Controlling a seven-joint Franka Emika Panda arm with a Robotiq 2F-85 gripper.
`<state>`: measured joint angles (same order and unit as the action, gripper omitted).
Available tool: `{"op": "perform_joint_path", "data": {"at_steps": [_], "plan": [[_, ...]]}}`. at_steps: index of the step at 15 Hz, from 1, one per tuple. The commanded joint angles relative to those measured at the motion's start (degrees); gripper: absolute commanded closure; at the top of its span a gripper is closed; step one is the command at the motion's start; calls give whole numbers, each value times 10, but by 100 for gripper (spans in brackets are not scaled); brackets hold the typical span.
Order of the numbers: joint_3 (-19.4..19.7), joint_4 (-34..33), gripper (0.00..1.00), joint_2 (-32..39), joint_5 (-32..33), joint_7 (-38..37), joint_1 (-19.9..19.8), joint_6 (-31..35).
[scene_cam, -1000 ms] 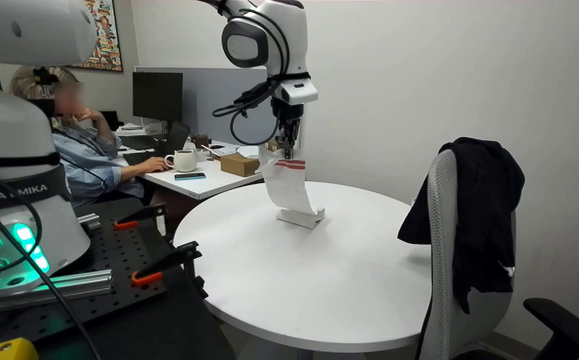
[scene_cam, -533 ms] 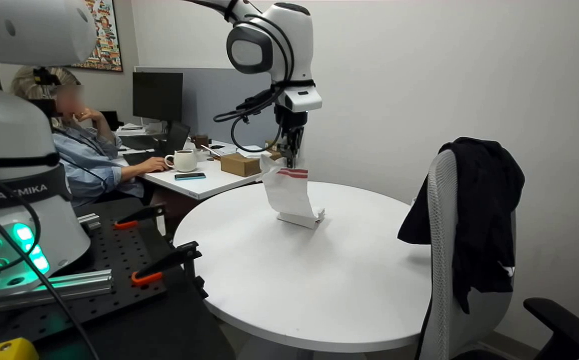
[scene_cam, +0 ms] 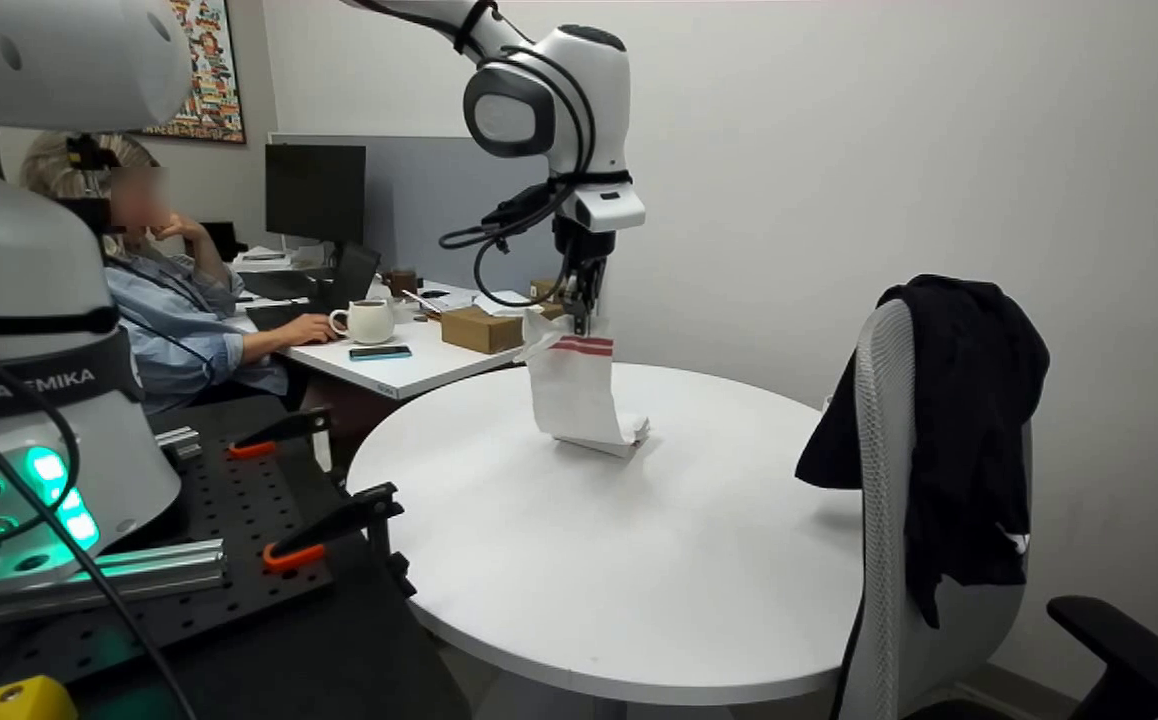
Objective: Fold the red and white cloth neatly
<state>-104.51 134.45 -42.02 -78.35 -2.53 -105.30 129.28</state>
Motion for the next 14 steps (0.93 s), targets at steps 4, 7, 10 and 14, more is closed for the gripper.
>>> {"op": "perform_joint_path", "data": {"at_steps": [4, 7, 10, 14], "plan": [[-25, -129, 99, -41, -11, -52, -67, -24], [-40, -178, 99, -63, -20, -70, -105, -29], [-60, -216, 99, -91, -40, -89, -141, -32], [-83, -261, 99, -129, -56, -122, -165, -46]]}}
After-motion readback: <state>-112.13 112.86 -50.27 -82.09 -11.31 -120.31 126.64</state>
